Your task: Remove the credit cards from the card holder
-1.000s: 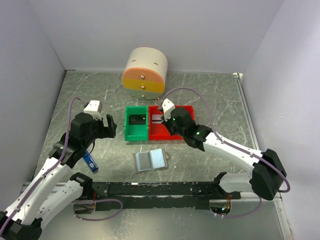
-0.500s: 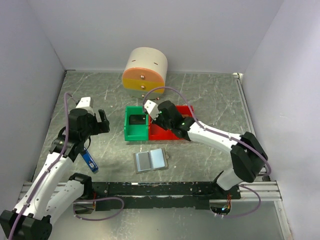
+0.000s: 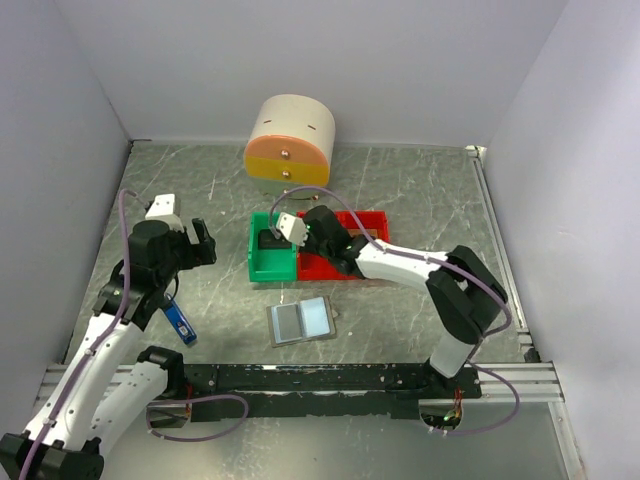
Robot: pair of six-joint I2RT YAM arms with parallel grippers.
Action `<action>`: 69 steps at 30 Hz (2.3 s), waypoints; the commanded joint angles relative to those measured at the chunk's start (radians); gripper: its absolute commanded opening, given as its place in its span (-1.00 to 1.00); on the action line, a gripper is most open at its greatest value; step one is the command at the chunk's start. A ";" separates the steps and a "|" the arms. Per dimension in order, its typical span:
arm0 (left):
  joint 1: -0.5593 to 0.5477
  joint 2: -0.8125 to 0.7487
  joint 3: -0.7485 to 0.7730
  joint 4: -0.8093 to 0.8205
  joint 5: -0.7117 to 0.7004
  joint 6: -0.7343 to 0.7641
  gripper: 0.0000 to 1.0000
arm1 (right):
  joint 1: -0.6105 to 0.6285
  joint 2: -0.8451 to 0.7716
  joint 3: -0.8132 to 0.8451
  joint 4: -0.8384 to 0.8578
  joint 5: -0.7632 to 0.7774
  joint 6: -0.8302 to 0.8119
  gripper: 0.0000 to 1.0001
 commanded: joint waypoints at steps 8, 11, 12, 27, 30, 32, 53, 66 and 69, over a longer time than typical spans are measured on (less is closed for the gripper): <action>0.008 -0.024 0.004 0.040 -0.025 0.023 0.98 | -0.008 0.135 0.071 0.087 0.046 -0.126 -0.99; 0.008 -0.026 -0.003 0.048 -0.023 0.026 0.98 | -0.016 0.153 0.066 0.118 0.029 -0.144 -0.99; 0.008 -0.025 -0.002 0.049 -0.021 0.026 0.98 | -0.020 0.160 0.058 0.131 0.026 -0.154 -0.99; 0.008 -0.020 -0.003 0.058 0.005 0.040 0.98 | -0.050 0.220 0.033 0.196 -0.003 -0.220 -0.91; 0.008 -0.021 -0.003 0.056 -0.001 0.039 0.98 | -0.051 0.229 0.033 0.202 -0.009 -0.211 -0.87; 0.008 -0.021 -0.005 0.059 -0.003 0.040 0.98 | -0.051 0.230 0.039 0.191 -0.022 -0.195 -0.83; 0.008 -0.014 -0.008 0.067 0.026 0.050 0.98 | -0.071 0.168 -0.002 0.121 -0.054 -0.187 -0.18; 0.008 0.002 -0.003 0.059 0.022 0.040 0.98 | -0.070 0.105 -0.018 0.117 -0.128 -0.128 0.14; 0.008 0.015 0.002 0.052 0.027 0.040 0.98 | -0.071 0.076 -0.022 0.143 -0.121 -0.082 0.15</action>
